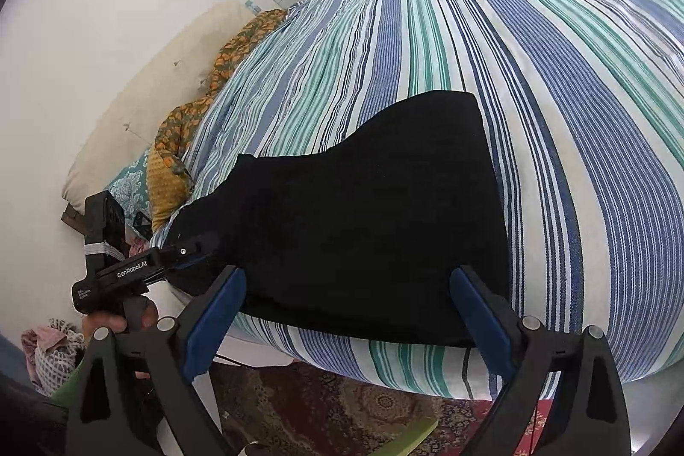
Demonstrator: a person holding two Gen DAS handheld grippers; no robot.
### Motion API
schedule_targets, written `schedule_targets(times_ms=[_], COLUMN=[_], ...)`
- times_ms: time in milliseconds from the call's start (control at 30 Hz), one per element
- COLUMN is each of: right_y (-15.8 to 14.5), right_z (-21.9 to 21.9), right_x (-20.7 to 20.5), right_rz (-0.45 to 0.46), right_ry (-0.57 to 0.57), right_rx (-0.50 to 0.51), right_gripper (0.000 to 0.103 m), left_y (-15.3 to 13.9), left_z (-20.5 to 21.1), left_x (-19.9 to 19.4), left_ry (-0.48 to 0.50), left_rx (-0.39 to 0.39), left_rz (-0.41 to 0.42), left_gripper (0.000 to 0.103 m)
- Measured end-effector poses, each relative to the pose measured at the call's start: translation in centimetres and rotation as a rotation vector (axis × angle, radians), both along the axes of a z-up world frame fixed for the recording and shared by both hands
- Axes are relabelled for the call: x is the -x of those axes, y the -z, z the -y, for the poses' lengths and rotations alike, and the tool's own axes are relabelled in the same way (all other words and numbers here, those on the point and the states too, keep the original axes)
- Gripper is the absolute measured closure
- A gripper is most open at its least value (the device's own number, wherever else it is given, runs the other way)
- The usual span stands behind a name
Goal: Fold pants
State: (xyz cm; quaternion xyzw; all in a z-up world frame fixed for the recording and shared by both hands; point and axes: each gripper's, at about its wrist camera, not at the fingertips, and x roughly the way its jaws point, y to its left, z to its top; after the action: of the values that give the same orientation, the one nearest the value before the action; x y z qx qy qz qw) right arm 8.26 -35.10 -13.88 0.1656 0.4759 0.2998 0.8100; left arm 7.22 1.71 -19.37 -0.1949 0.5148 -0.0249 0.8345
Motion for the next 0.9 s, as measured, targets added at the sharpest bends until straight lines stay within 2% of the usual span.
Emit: schedule_targets(times_ms=[133, 300, 400, 467, 533, 633, 767, 900], right_y=[0.0, 0.0, 0.1, 0.1, -0.2, -2.3, -5.1, -7.0], right_z=[-0.1, 0.1, 0.0, 0.1, 0.3, 2.4, 5.0, 3.9], right_x=[0.1, 0.0, 0.0, 0.0, 0.1, 0.1, -1.5, -4.7], right_rz=[0.004, 0.0, 0.0, 0.0, 0.01, 0.062, 0.089, 0.067], right_ry=[-0.001, 0.003, 0.003, 0.006, 0.015, 0.072, 0.115, 0.055], right_rx=[0.007, -0.004, 0.0, 0.003, 0.005, -0.058, -0.137, -0.241], right_gripper=[0.007, 0.007, 0.007, 0.007, 0.007, 0.007, 0.007, 0.007], left_y=[1.0, 1.5, 1.7, 0.5, -1.4, -3.8, -1.8, 1.1], left_z=[1.1, 1.1, 2.2, 3.2, 3.3, 0.6, -2.2, -2.3], left_x=[-0.8, -1.9, -2.2, -1.9, -1.2, -0.1, -0.1, 0.7], left_ry=[0.02, -0.007, 0.054, 0.077, 0.091, 0.044, 0.01, -0.02], left_rx=[-0.057, -0.052, -0.065, -0.105, -0.104, -0.075, -0.091, -0.085], left_rz=[-0.042, -0.086, -0.104, -0.063, 0.003, 0.079, 0.029, -0.003], left_gripper=[0.037, 0.038, 0.092, 0.094, 0.094, 0.094, 0.093, 0.093])
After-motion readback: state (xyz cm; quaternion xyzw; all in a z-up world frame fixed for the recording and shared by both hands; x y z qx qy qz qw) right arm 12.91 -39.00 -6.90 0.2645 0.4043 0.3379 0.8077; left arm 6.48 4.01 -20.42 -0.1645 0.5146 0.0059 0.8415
